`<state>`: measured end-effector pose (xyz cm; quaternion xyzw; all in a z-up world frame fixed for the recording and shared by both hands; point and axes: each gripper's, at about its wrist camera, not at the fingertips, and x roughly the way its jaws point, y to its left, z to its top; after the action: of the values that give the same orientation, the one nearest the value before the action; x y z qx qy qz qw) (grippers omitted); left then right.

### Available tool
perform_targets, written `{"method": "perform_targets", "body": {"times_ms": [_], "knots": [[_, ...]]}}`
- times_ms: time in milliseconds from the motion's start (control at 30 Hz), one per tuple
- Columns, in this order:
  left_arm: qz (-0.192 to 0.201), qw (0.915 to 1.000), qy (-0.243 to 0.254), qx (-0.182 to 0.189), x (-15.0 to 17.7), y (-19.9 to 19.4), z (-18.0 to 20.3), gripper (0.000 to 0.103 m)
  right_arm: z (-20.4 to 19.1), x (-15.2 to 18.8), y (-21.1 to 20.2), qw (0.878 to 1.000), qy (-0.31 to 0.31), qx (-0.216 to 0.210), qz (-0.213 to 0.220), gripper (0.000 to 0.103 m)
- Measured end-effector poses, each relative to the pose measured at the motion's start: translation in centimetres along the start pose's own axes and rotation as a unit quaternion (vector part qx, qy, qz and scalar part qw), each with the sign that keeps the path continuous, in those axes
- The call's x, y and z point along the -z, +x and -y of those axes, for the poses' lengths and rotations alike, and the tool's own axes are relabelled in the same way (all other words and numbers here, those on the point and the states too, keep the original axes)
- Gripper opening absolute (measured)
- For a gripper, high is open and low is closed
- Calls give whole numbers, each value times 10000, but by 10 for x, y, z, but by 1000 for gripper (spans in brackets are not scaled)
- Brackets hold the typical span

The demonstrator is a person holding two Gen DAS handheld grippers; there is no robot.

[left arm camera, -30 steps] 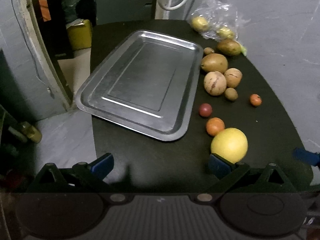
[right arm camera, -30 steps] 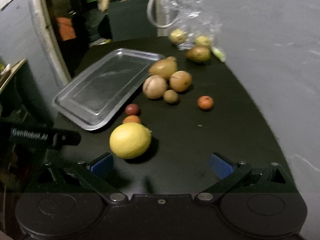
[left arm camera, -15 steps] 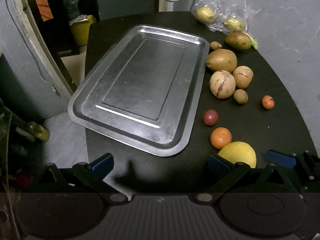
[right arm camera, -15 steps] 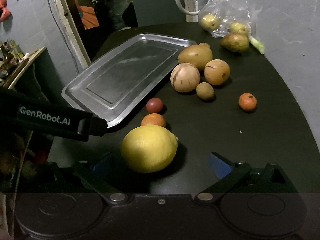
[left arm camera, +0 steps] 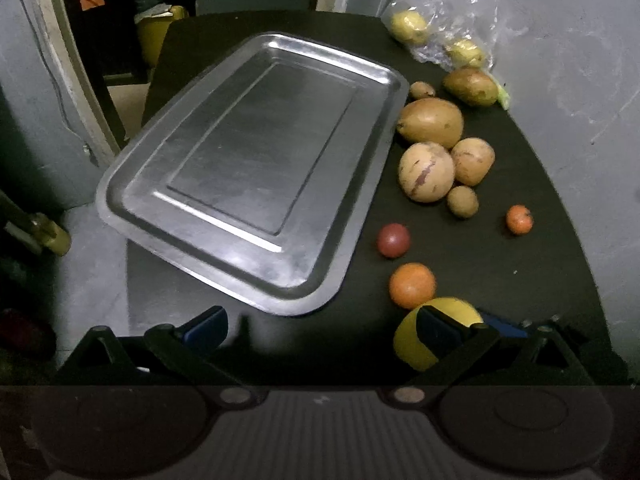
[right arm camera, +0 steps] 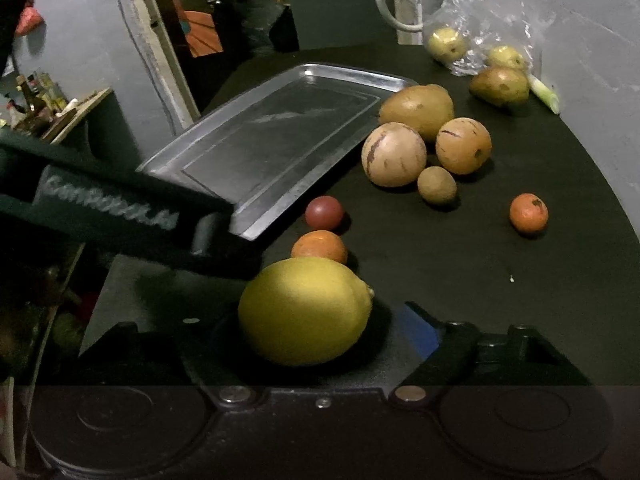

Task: Organize fruits
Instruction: 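Move the right tool to the yellow grapefruit and close around it, then grasp the small orange fruit with the left tool while the right tool holds the grapefruit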

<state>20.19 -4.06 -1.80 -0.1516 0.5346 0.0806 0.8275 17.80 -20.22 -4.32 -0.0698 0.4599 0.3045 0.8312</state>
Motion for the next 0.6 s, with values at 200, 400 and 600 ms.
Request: {"method": "perform_targets", "body": {"times_ms": [200, 400, 600], "knots": [[-48, 9997, -24, 248, -4, 5, 14, 102, 5, 5, -10, 9995, -206, -165, 146, 67], [-210, 9991, 26, 371, -5, 17, 35, 99, 26, 12, -22, 9993, -347, 115, 122, 67], [-370, 9991, 56, 211, -4, 33, 52, 92, 52, 20, -32, 9994, -105, 273, 162, 67]]}}
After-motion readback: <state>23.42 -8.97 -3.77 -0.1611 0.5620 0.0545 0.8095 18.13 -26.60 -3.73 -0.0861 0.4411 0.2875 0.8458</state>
